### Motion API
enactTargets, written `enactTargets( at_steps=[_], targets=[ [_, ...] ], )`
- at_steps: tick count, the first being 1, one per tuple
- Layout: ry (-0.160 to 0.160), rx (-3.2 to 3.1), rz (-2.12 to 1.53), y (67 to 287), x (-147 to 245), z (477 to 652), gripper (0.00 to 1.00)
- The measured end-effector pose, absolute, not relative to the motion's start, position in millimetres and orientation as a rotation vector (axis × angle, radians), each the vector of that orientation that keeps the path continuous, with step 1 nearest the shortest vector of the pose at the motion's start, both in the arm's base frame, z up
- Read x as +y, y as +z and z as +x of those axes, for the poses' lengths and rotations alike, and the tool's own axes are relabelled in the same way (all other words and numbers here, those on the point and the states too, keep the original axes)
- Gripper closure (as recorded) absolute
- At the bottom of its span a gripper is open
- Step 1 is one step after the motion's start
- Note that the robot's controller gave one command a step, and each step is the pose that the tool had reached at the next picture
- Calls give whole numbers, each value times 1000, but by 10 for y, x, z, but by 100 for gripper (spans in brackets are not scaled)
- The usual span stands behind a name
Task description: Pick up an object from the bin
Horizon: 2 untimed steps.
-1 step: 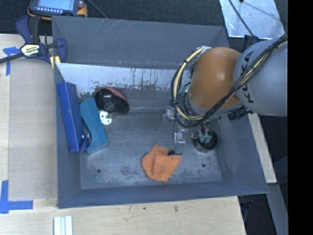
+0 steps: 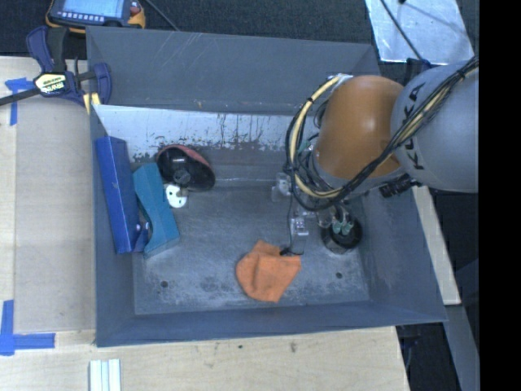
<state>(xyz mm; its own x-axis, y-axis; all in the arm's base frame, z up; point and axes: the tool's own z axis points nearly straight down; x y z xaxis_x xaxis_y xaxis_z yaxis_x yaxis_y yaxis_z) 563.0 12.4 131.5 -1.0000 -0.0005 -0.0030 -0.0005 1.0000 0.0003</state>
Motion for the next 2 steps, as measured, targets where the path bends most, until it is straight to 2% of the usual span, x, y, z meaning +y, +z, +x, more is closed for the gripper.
enactTargets(
  at_steps=[1, 2],
  targets=[
    [0, 3133, 80, 979, 245, 5431, 0],
    [1, 3120, 348, 717, 499, 5368, 100]
  ],
)
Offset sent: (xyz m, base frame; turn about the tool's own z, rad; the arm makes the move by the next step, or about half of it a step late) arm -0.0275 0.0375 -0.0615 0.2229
